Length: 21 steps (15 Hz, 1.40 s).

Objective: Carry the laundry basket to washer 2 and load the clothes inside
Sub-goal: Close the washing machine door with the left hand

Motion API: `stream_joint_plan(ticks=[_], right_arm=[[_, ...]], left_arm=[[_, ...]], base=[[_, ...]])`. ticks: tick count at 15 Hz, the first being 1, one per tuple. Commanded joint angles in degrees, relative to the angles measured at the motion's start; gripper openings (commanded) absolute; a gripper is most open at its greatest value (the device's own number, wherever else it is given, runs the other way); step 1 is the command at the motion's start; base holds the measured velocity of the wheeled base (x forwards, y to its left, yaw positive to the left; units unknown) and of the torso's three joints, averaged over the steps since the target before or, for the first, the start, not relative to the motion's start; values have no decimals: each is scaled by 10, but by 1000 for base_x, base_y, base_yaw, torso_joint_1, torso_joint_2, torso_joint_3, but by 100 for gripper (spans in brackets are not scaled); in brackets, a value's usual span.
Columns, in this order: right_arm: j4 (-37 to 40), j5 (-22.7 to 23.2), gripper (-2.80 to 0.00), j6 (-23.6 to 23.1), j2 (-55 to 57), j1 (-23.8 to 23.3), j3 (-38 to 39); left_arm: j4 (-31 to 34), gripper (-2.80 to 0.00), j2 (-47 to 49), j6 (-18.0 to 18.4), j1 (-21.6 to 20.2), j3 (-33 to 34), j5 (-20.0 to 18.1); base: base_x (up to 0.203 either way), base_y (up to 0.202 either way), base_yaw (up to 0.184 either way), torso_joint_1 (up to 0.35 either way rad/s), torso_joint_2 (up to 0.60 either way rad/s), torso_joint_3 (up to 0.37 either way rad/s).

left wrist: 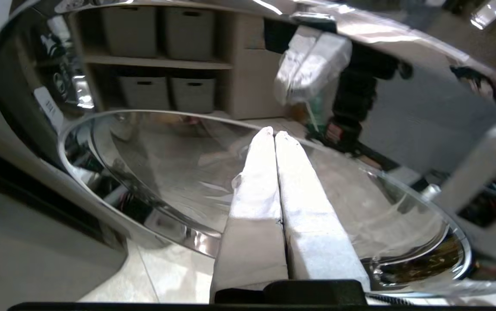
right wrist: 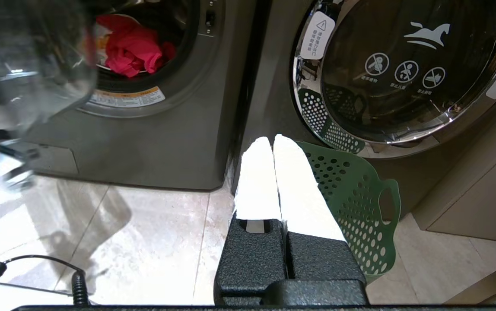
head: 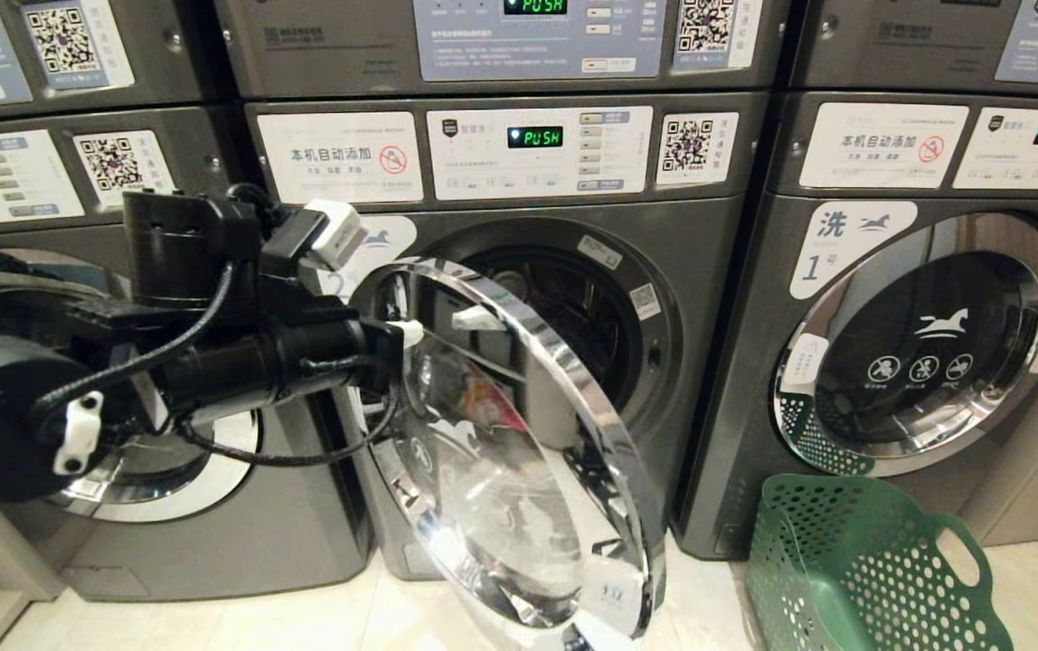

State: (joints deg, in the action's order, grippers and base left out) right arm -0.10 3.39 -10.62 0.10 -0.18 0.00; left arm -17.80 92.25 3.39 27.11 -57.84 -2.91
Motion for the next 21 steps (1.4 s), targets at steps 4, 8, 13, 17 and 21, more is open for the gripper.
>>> stream_joint_plan(ticks=[4, 8, 13, 17, 21], right_arm=[[0, 1, -280, -1, 0, 0, 0], [0, 1, -280, -1, 0, 0, 0], [0, 0, -280, 0, 0, 0, 0], [-1, 0, -280, 1, 0, 0, 0], [0, 0, -280, 1, 0, 0, 0]], left_arm=[[132, -280, -159, 0, 1, 30, 0], [259, -280, -289, -20, -1, 45, -2], [281, -280, -308, -29, -2, 99, -30], [278, -280, -300, -27, -4, 115, -28], [238, -280, -218, -25, 7, 96, -31]], base=[[0, 0, 0, 0, 0, 0], [0, 0, 0, 0, 0, 0], [0, 0, 0, 0, 0, 0], [0, 0, 0, 0, 0, 0], [0, 0, 0, 0, 0, 0]])
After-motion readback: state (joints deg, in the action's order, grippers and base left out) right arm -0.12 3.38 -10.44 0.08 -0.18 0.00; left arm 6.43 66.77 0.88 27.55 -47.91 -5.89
